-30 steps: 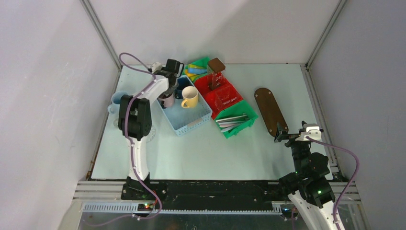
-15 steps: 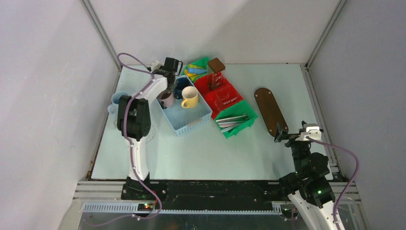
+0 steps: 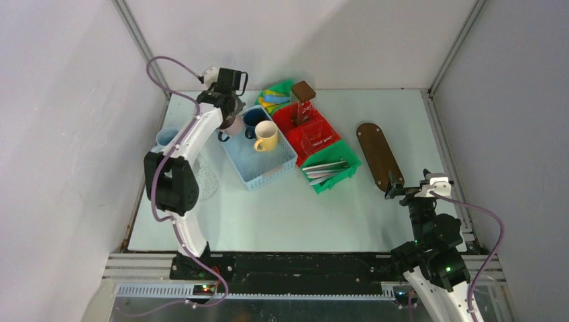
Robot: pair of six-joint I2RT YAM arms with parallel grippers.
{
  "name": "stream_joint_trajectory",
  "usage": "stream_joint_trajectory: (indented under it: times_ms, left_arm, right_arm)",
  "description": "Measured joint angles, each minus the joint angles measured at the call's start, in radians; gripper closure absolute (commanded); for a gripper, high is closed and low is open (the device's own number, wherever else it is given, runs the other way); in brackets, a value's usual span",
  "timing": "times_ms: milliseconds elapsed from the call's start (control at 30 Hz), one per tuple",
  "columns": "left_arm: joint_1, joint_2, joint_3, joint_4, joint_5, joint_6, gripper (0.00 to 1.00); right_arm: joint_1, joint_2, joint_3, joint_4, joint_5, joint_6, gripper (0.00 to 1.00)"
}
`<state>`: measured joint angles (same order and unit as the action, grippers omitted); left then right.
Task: Prepare toiletry sets of a toothbrush and toothpaste on the tray
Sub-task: Pick up the cup from the storage box, then place the cup on the tray.
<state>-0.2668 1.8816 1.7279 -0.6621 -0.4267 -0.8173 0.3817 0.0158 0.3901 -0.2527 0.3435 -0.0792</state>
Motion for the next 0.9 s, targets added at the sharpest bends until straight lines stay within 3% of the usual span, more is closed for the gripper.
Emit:
stream_joint_trajectory:
  times_ms: [267,467,900]
  left_arm:
    - [-0.008,-0.159,-0.101,-0.014,0.024,0.150,1.00]
    - [-0.010,-0.282,-0.220,-0.037,0.054,0.344,1.00]
    - [-0.012,-0.668,-0.650,0.033,0.101,0.724,1.00]
  right_arm:
    - [0.000,0.000,0.002,0.000,0.000,0.000,0.00]
    - [0.000,0.000,0.006,0.000,0.000,0.000,0.00]
    - [0.000,0.000,0.007,0.000,0.000,0.000,0.00]
